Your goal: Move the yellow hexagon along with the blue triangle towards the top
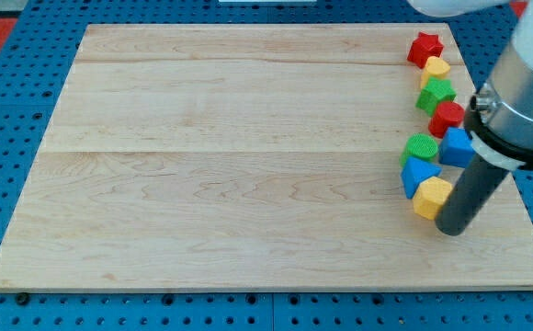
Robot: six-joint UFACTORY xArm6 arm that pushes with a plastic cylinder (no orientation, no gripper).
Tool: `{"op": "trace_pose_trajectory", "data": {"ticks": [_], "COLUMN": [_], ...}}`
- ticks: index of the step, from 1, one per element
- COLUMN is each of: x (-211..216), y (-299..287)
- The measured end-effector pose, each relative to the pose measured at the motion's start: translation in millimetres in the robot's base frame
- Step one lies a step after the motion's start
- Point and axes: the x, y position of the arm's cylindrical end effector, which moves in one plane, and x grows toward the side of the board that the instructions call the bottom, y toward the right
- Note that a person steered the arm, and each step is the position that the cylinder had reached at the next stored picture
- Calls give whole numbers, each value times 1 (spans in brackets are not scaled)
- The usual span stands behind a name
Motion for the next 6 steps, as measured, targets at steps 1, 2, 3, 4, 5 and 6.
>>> {"op": "trace_pose_trajectory", "data": {"ticks": [1,2,3,4,5,6], "x": [-13,-33,-50,-65,-81,-92], "y": [0,11,15,16,16,16]}}
